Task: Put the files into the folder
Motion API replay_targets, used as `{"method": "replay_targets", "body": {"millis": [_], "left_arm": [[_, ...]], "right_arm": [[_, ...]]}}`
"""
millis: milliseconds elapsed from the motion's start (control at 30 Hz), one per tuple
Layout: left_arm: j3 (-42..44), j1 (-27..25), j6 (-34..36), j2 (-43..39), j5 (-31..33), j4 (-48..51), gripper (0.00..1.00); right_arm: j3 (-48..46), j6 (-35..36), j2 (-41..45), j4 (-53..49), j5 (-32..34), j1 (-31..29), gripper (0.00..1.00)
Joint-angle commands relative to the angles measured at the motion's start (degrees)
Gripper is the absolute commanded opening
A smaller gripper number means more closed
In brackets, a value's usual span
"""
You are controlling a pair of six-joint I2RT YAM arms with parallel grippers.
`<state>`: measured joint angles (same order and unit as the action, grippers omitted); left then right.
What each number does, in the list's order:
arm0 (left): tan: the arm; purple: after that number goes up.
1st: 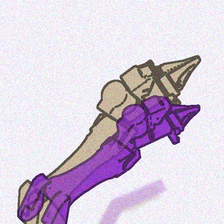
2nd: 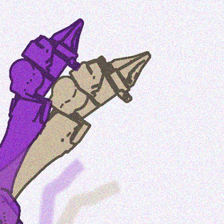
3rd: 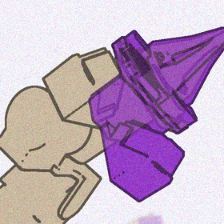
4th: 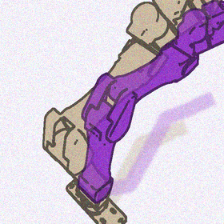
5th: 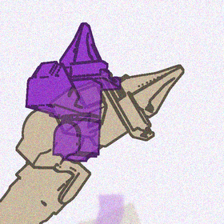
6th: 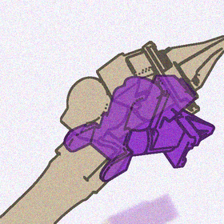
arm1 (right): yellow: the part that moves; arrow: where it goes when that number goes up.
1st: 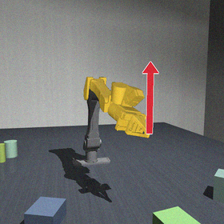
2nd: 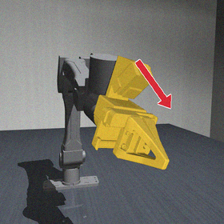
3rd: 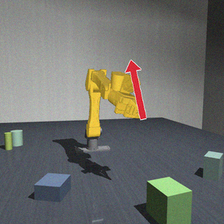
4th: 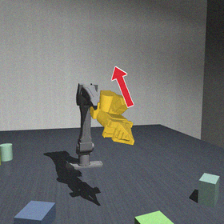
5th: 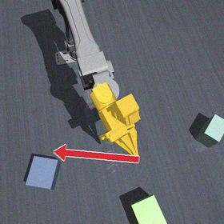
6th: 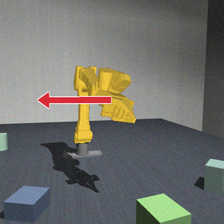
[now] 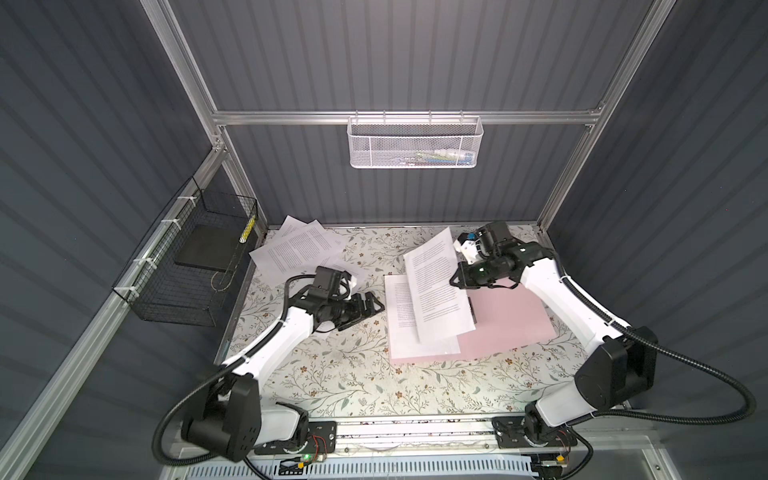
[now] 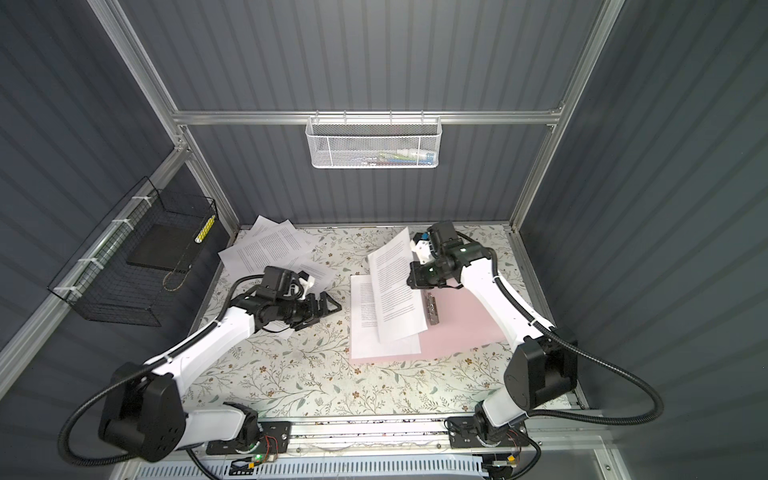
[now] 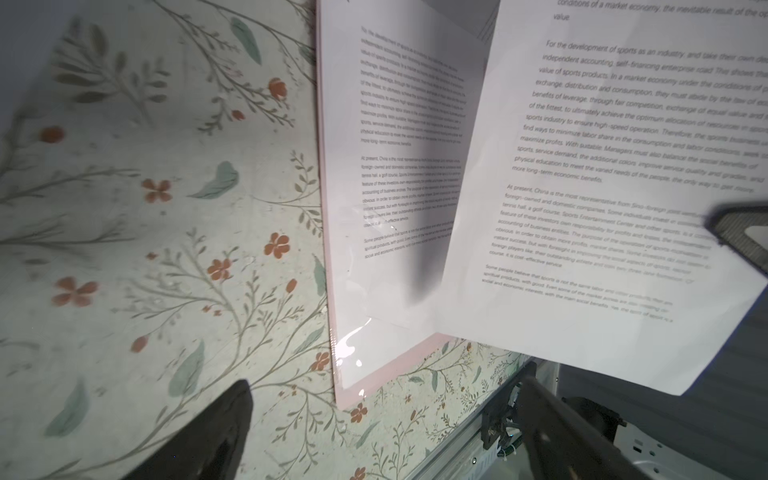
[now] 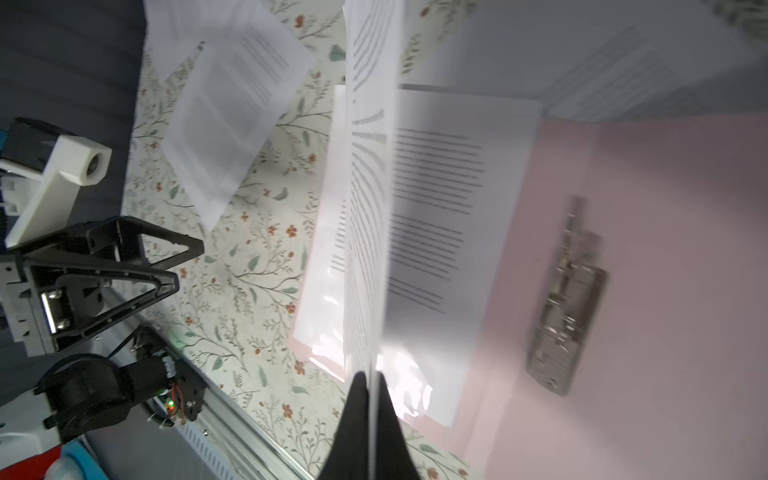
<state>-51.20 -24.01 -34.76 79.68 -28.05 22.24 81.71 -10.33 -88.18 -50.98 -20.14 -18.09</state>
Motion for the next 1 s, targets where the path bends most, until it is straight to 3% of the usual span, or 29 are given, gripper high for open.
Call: {"method": "replay_targets", "body": {"millis": [0,67,167,400,967], "left_arm": [[-4.1,-5.4,-1.7,6.3,0.5,-6.7,1.00],[-7.4,-9.5,-1.6,11.7,1.0,-8.0,1.00],[-11.9,-13.9,-1.4,18.4,1.3,-9.8,1.00],[-18.7,-17.7,-0.5,28.4,0.3,-11.7,1.00],[-9.4,-18.1,2.7,27.8,1.5,-15.9,1.00]], "right_arm": [[-0.6,7.0,0.7,-12.4,10.2,2.9,0.00],[-0.8,8.8,0.7,-15.1,14.8,5.3,0.00],[-1.3,10.4,1.5,-15.6,16.2,8.9,0.00],[-1.0,14.2,3.1,-15.4,18.9,12.9,0.00],[-0.2,18.0,1.8,-14.2,21.8,18.4,0.00]]}}
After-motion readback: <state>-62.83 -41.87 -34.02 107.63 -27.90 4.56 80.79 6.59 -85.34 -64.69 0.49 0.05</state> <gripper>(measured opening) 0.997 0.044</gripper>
